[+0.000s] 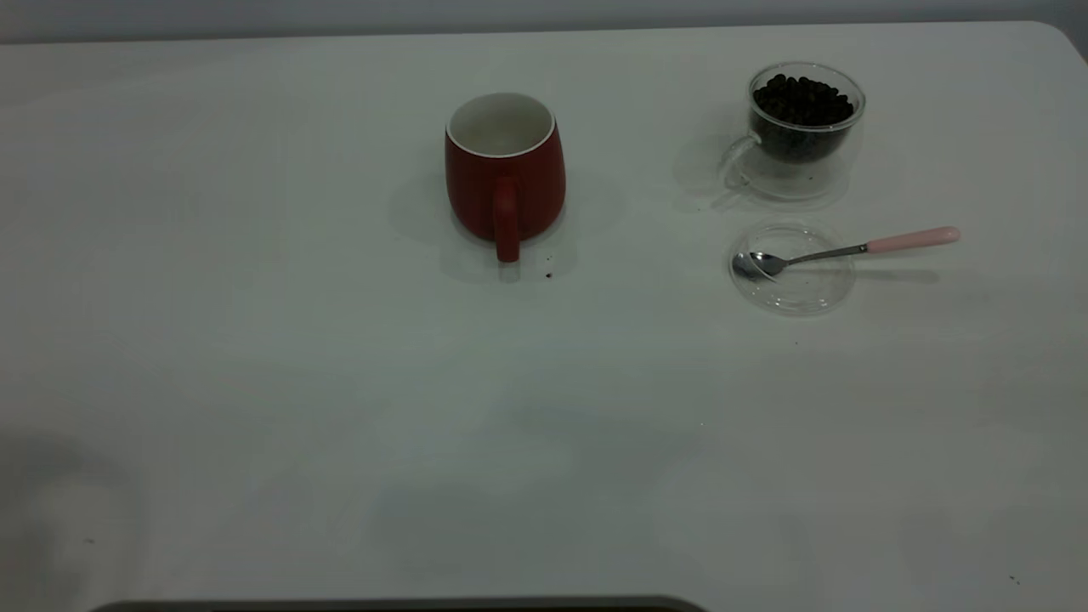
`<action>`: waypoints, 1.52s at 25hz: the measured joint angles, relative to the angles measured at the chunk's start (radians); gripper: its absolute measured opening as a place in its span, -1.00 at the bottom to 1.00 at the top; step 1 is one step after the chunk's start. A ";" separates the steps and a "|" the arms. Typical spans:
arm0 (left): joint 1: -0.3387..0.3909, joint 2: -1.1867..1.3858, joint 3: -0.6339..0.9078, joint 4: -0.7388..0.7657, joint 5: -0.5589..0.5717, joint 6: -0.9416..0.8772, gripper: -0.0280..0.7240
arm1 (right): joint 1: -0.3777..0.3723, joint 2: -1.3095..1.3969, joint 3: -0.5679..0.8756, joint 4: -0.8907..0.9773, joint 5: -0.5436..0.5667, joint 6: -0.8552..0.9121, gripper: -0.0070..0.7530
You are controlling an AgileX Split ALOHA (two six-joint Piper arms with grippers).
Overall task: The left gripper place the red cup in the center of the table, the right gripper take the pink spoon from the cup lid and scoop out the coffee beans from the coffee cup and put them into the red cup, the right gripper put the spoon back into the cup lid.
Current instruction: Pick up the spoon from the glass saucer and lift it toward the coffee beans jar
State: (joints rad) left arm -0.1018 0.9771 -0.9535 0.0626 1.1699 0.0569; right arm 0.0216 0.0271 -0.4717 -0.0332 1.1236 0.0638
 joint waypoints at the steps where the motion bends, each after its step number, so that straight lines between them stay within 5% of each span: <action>1: 0.000 -0.040 0.074 0.001 0.000 -0.025 0.45 | 0.000 0.000 0.000 0.000 0.000 0.000 0.56; 5: 0.000 -0.219 0.305 0.002 -0.006 -0.095 0.45 | 0.000 0.000 0.000 0.000 0.000 0.000 0.56; 11: 0.000 -0.479 0.454 0.002 -0.033 -0.143 0.45 | 0.000 0.000 0.000 0.000 0.000 0.000 0.56; 26: 0.000 -0.973 0.466 -0.001 -0.042 -0.156 0.45 | 0.000 0.000 0.000 0.000 0.000 0.000 0.56; 38: 0.000 -0.995 0.466 -0.001 -0.029 -0.159 0.45 | 0.000 0.000 0.000 0.000 0.000 0.000 0.56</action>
State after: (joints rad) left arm -0.1018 -0.0177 -0.4876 0.0617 1.1408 -0.1021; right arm 0.0216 0.0271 -0.4717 -0.0332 1.1236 0.0638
